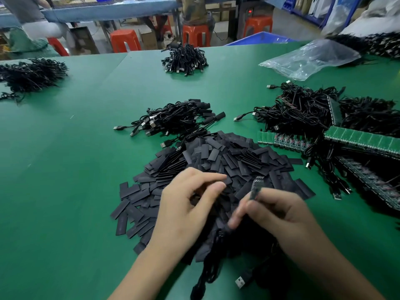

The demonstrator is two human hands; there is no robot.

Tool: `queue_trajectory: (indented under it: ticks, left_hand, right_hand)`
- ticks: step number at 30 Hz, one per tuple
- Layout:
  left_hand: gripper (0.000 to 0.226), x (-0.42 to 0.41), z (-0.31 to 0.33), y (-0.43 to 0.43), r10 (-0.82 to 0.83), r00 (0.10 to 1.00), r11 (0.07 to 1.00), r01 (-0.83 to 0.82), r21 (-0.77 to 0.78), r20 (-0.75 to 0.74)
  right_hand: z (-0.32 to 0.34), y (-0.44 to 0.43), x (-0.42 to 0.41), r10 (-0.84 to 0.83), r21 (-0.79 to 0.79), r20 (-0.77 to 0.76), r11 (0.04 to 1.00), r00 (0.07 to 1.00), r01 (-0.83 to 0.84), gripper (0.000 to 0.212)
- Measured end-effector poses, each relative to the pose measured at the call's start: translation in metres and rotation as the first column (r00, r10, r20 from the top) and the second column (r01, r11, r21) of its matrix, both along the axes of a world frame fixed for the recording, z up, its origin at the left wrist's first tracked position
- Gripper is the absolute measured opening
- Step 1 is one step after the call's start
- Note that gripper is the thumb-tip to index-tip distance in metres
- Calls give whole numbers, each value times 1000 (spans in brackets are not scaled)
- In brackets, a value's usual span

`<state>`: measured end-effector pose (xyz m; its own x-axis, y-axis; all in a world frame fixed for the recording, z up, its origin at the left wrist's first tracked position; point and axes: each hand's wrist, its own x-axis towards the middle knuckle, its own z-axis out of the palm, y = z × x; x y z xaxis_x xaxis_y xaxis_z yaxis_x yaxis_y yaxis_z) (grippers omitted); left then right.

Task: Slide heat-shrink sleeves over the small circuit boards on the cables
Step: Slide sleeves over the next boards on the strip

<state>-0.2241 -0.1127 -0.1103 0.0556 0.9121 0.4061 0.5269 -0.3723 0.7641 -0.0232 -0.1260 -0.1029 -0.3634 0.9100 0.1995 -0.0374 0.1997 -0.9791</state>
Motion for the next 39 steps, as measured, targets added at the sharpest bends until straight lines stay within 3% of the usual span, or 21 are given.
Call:
queue_trajectory:
  ticks: [2, 4, 5, 7, 8, 9, 10, 11, 13, 15, 18, 22, 25, 27, 30, 33, 36, 39]
  left_hand:
    - [25, -5, -6, 4, 149, 955, 989, -143, 40, -255]
    - [32, -6, -12, 5, 180, 907, 983, -174, 52, -381]
    - [33, -5, -14, 6, 175, 896, 984, -169, 52, -408]
    - [33, -3, -17, 8, 177, 885, 984, -166, 64, -431]
    - [32, -2, -17, 9, 186, 879, 982, -171, 75, -438]
    - [32, -2, -17, 11, 195, 873, 981, -176, 86, -446]
    - [33, -1, -16, 12, 201, 868, 980, -180, 89, -454]
    - [32, 0, -16, 13, 205, 864, 979, -184, 92, -461]
    - [26, 1, -17, 15, 213, 862, 977, -190, 97, -460]
    - [19, 1, -18, 16, 214, 860, 977, -190, 98, -463]
    - [13, -1, -18, 15, 210, 873, 978, -189, 91, -441]
    - [12, -5, -12, 11, 125, 950, 991, -107, 77, -287]
    - [14, -7, -4, 6, -75, 997, 993, 76, -94, 6]
    - [13, -7, 1, 4, -225, 943, 926, 285, -248, 245]
    - [8, -7, 3, 2, -305, 894, 866, 404, -297, 328]
    - [13, -4, 2, 0, -321, 908, 882, 390, -265, 268]
    - [22, -1, -3, -2, -253, 965, 967, 251, -35, -63]
    - [30, 4, -10, -3, -123, 938, 957, 199, 212, -323]
  right_hand:
    - [2, 2, 8, -9, -169, -282, 985, 959, -41, 29]
    - [2, 6, 15, 3, -267, -521, 949, 854, -167, 30]
    - [3, 10, 18, 51, -270, -659, 915, 750, -300, 27]
    - [6, 16, 23, 122, -193, -887, 779, 446, -597, 29]
    - [8, 18, 26, 119, -173, -921, 728, 371, -663, 33]
    - [8, 19, 29, 111, -184, -924, 709, 365, -681, 35]
    - [7, 20, 31, 111, -216, -907, 705, 406, -675, 36]
    - [6, 20, 31, 120, -274, -855, 722, 504, -636, 34]
    - [3, 18, 30, 101, -404, -603, 817, 792, -412, 33]
    - [2, 14, 26, 49, -463, -391, 853, 919, -242, 36]
    - [3, 12, 20, -17, -500, -339, 850, 941, -165, 34]
    - [4, 12, 20, -52, -480, -268, 873, 962, -87, 32]
    - [-1, 11, 13, -97, -363, -161, 931, 982, 33, 36]
    - [-5, 10, 8, -104, -314, -88, 947, 991, 71, 40]
    - [-4, 7, 6, -56, -264, -32, 963, 998, 46, 21]
    - [-2, 5, 5, -62, -225, 12, 972, 998, 63, 15]
    - [-6, 5, 1, -124, -204, 41, 970, 991, 130, 22]
    - [-9, 4, -1, -135, -207, 43, 968, 990, 141, 21]
